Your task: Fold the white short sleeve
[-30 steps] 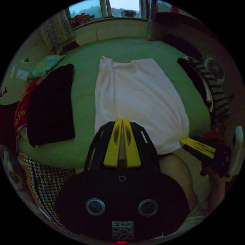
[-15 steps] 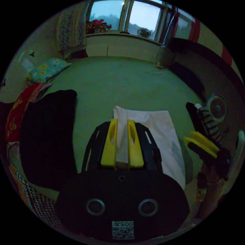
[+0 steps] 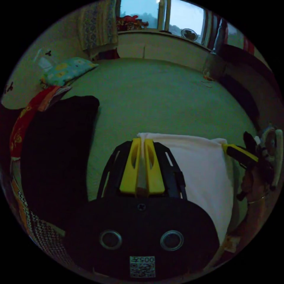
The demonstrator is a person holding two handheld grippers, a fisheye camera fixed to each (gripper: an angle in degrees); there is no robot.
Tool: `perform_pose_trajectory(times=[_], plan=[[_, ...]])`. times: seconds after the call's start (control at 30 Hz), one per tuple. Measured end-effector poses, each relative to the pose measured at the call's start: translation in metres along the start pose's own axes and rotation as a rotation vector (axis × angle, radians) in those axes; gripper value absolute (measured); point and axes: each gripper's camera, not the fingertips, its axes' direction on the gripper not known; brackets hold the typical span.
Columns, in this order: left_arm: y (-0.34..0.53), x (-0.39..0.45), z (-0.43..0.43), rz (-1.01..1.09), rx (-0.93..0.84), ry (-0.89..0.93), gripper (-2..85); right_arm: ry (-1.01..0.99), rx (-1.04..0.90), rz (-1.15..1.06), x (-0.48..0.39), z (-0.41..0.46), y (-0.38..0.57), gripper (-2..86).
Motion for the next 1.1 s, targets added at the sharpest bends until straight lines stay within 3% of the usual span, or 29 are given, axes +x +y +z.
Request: perform_pose_trajectory(times=[0.1,0.23,0.3,0.37,0.53,0.7,0.8,0.93,1.03,1.1], plan=[[-0.001,-0.014,-0.013,-0.062,0.052,0.09,5.6,-0.104,0.06,0.06,0.017,-0.014,0.013,1.3],[0.003,-0.035,-0.041,-0.149,0.1,-0.005,4.6,-0.081,0.142,0.025,0.02,-0.049,0.05,4.8],[0.006,-0.04,-0.05,-0.158,0.108,0.063,4.3,-0.09,0.132,-0.022,0.01,-0.058,0.071,5.5],[0.009,-0.036,-0.059,-0.106,0.095,0.137,4.5,-0.078,0.103,-0.106,-0.014,-0.063,0.105,5.9],[0.033,0.008,-0.075,0.138,0.012,0.115,5.5,0.043,0.012,-0.144,-0.052,-0.051,0.168,3.4],[0.044,0.019,-0.046,0.153,-0.168,-0.079,1.6,0.17,-0.017,-0.005,-0.042,-0.06,0.208,-0.6],[0.055,0.01,-0.068,0.066,-0.115,-0.012,1.0,0.107,0.035,0.033,-0.041,-0.085,0.235,-0.7],[0.094,0.015,-0.129,0.123,0.026,0.046,1.7,0.039,0.018,-0.044,-0.057,-0.087,0.272,0.7],[0.126,0.025,-0.146,0.191,-0.051,0.165,3.4,0.141,-0.065,-0.033,-0.056,-0.071,0.295,-0.2],[0.147,0.032,-0.147,0.235,-0.114,0.149,3.9,0.139,-0.075,-0.006,-0.053,-0.079,0.309,-0.7]])
